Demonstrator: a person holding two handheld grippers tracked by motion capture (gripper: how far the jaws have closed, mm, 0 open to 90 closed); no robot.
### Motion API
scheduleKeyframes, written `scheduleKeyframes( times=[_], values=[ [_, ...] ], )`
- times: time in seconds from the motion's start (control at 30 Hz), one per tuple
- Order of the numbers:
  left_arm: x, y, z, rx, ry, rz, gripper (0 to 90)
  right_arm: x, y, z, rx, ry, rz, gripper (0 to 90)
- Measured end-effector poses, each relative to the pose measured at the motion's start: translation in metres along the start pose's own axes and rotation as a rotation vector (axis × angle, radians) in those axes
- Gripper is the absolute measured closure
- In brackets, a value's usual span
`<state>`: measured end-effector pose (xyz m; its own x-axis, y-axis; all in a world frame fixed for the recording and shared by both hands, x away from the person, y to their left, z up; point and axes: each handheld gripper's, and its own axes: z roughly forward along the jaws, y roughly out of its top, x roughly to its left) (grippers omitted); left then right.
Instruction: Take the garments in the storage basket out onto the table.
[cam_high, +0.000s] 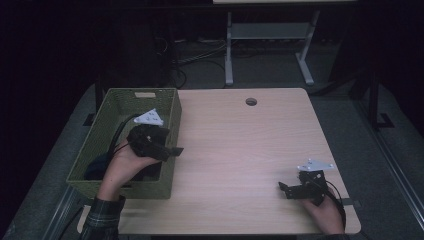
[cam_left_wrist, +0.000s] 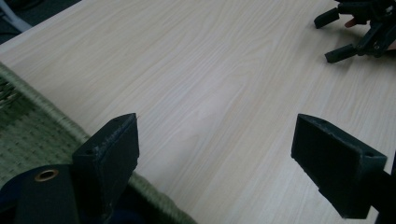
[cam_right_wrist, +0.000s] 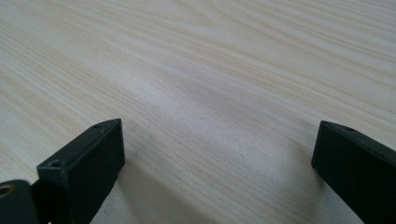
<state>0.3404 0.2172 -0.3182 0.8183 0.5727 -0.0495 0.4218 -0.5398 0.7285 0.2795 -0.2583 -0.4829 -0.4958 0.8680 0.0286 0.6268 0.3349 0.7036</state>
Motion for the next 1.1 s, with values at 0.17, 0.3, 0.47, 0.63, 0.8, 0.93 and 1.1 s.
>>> scheduleKeyframes(
  times=[0.17, 0.3, 0.47, 0.63, 0.8, 0.93, 1.1],
  values=[
    [0.008, -0.005, -0.009, 0.008, 0.026, 0.003, 14.8, 0.000, 0.000, 0.000, 0.000, 0.000, 0.000, 2.4],
    [0.012, -0.008, -0.015, 0.001, 0.040, -0.010, 14.8, 0.000, 0.000, 0.000, 0.000, 0.000, 0.001, 2.4],
    [0.018, -0.013, -0.024, 0.002, 0.062, -0.020, 14.7, 0.000, 0.000, 0.000, 0.000, 0.000, 0.002, 2.4],
    [0.026, -0.019, -0.033, 0.001, 0.081, -0.037, 14.8, 0.000, 0.000, 0.000, 0.000, 0.000, 0.001, 2.4],
    [0.032, -0.025, -0.041, 0.006, 0.099, -0.051, 14.8, 0.000, 0.000, 0.000, 0.000, 0.000, -0.001, 2.4],
    [0.036, -0.029, -0.046, 0.009, 0.114, -0.060, 14.8, 0.000, 0.000, 0.000, 0.000, 0.001, 0.000, 2.4],
    [0.043, -0.036, -0.053, 0.011, 0.132, -0.076, 14.8, 0.000, 0.000, 0.000, 0.000, 0.001, -0.001, 2.4]
  ],
)
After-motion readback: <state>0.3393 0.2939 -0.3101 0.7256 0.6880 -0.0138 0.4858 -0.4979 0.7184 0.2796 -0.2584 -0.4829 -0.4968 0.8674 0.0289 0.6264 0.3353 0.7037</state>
